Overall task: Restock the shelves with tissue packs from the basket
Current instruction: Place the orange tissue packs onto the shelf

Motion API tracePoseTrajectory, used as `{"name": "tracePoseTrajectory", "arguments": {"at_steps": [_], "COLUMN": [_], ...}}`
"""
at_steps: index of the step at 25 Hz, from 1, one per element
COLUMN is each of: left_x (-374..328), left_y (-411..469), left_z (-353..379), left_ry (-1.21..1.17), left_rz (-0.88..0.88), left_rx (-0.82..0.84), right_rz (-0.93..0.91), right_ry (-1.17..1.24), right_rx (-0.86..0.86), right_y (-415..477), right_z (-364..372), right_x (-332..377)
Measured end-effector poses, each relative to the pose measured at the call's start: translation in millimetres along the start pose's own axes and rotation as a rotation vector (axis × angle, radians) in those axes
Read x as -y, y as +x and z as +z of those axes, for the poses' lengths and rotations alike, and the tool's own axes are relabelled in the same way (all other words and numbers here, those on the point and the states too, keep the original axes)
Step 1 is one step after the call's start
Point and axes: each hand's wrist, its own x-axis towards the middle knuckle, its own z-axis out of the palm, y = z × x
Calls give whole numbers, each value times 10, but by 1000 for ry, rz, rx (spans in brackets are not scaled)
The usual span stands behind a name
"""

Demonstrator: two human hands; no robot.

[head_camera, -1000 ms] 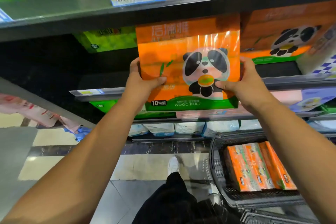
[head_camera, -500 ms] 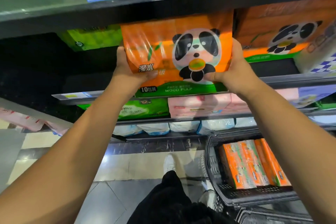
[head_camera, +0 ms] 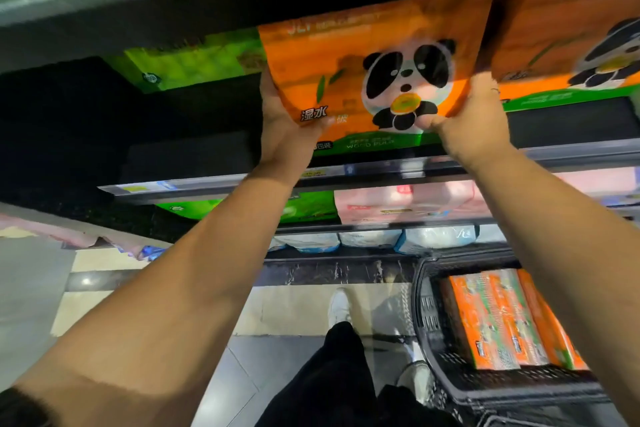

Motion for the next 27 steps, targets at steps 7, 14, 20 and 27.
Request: {"name": "tracePoseTrajectory", "arguments": {"at_steps": [7,14,20,27], "left_x": [151,225,348,549], "left_y": [19,286,674,962], "left_z": [113,215,335,411], "left_ry": [125,173,74,59], "left_rz": [38,66,63,201], "left_rx": [-48,-63,-50,64], "right_rz": [-327,-492,-409,-405], "right_ry": [-249,-443,-527,-593], "right_rx": [-331,-44,-40,-75], "right_y": [-300,-107,195,399], "right_z": [167,482,538,559], "right_x": [-18,12,46,171]}}
